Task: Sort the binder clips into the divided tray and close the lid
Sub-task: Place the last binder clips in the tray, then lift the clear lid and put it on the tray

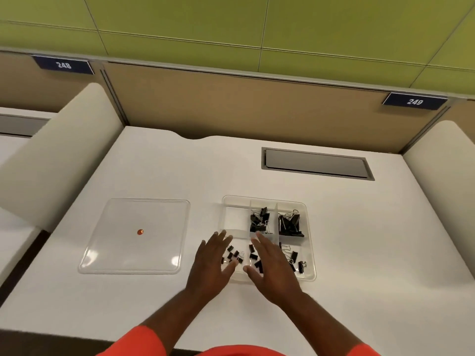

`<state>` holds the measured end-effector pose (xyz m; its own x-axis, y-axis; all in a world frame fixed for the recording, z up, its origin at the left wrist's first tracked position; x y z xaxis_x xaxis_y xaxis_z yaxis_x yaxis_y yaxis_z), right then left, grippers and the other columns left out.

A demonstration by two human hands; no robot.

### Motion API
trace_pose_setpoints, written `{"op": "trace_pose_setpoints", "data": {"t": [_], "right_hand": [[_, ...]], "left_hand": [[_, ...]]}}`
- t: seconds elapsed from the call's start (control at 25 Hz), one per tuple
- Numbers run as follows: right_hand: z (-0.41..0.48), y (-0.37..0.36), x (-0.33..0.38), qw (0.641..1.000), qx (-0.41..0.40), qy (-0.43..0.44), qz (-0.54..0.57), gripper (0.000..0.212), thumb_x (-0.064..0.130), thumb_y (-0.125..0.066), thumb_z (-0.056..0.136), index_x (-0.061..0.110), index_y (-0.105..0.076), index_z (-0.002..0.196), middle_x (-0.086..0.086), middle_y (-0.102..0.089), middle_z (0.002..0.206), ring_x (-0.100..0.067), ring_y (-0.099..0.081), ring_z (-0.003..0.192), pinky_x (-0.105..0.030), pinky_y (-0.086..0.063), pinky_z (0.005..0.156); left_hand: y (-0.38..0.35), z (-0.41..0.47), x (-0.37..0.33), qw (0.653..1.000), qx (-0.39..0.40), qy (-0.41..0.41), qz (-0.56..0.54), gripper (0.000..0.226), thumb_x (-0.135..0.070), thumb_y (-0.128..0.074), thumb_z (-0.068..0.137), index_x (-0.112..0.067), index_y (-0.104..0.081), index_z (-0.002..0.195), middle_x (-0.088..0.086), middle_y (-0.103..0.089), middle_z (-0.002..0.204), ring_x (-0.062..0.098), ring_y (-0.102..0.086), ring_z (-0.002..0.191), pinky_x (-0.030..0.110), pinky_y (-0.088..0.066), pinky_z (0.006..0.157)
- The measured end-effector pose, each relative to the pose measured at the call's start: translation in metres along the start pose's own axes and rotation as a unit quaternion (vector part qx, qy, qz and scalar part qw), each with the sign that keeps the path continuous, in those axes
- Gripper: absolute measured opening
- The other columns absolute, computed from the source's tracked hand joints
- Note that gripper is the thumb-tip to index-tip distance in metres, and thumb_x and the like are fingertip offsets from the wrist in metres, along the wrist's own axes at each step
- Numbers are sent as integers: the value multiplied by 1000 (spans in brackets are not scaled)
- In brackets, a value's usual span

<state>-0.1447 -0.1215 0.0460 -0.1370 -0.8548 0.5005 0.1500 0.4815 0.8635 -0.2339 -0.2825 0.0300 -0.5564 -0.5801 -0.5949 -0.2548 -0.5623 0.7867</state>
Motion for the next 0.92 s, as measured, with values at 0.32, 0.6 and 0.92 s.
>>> {"op": "trace_pose_setpoints", "data": {"t": [0.32,0.6,0.92], "right_hand": [[0,-15,19,995,54,49,-67,87,74,-34,95,27,-2,161,5,13,168,-16,9,155,-50,4,124],[21,-39,58,995,44,19,-92,96,80,-35,91,25,3,160,0,17,167,-22,15,154,-56,5,121],[79,-107,149,993,34,0,-112,93,72,-41,94,22,0,161,-4,13,168,-24,11,155,-53,5,122]], "left_hand": [[28,-37,9,986,19,82,142,74,-64,-39,95,-28,-19,156,-5,-4,165,13,4,151,50,-8,122],[59,-59,76,962,60,150,221,89,-81,-22,90,-28,2,157,0,15,164,19,17,150,56,0,118],[129,-49,220,956,65,185,218,95,-83,-28,86,-24,-5,158,6,-3,165,25,-2,152,57,-11,118]]}}
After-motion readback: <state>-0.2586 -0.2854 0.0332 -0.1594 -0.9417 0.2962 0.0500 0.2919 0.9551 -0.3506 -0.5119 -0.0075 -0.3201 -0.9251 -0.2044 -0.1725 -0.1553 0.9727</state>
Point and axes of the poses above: each hand's wrist, its own z-axis towards the middle knuckle, its own y-axis out of the back of the hand, x = y × z, the point moved 6 cm from there along z, towards the middle knuckle
